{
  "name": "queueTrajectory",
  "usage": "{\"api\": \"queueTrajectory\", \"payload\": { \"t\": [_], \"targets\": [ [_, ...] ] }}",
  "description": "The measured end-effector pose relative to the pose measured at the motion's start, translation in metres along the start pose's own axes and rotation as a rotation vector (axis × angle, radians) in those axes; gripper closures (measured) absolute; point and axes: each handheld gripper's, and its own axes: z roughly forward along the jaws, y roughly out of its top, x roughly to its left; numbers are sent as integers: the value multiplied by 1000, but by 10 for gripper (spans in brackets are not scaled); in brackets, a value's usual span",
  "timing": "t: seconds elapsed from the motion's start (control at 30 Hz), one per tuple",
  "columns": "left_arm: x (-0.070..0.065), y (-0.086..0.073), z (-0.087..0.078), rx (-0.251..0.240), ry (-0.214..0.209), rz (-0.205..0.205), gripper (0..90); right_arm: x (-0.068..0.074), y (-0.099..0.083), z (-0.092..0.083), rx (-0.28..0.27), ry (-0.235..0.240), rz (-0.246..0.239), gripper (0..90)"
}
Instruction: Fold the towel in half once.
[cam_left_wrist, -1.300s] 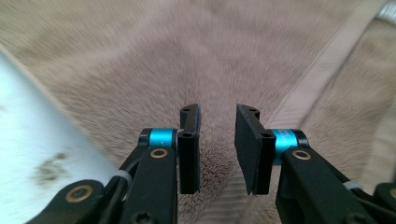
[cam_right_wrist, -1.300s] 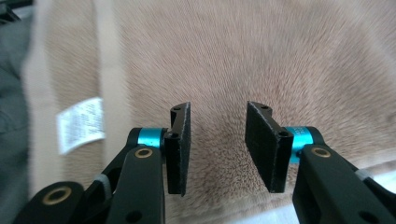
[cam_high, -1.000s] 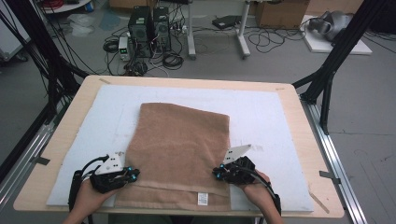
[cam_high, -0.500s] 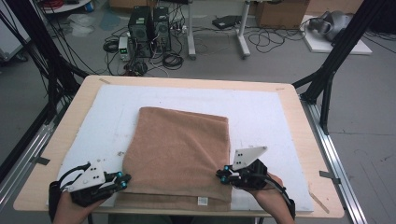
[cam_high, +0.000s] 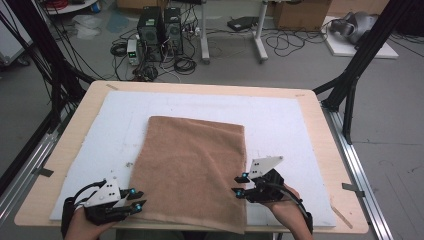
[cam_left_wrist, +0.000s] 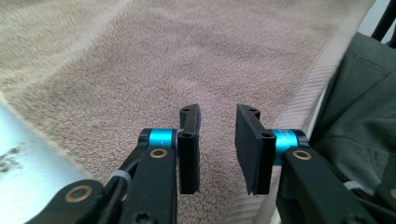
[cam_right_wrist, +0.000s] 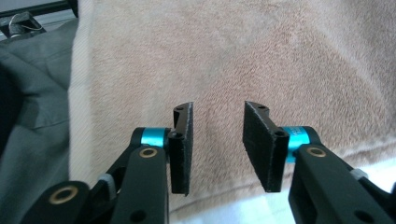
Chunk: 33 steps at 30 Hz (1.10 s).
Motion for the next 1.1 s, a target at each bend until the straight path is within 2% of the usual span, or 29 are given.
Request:
{"api": "queueTrajectory", "payload": {
  "t": [0.2, 0.4, 0.53, 0.67, 0.8, 0.93, 1.0, 1.1],
  "targets": [
    [2, -11, 4, 26, 2, -4, 654, -1, -7, 14, 11, 15, 23, 584],
    [-1, -12, 3, 27, -25, 2, 608, -2, -12, 26, 39, 25, 32, 571],
    [-1, -13, 7, 50, -30, 3, 579, -1, -11, 27, 45, 13, 17, 570],
    [-1, -14, 9, 41, -31, -14, 558, -1, -14, 27, 45, 8, 29, 560],
    [-2, -15, 10, 40, -35, -9, 565, -1, -20, 29, 71, -13, 35, 560],
    [-4, -16, 11, 33, -35, 1, 655, 0, -22, 28, 63, -24, 24, 587],
    [-5, -16, 11, 33, -36, 13, 745, 0, -22, 27, 75, -29, 22, 623],
    [-6, -14, 12, 37, -37, 18, 808, -3, -23, 27, 71, -13, 34, 649]
  ]
}}
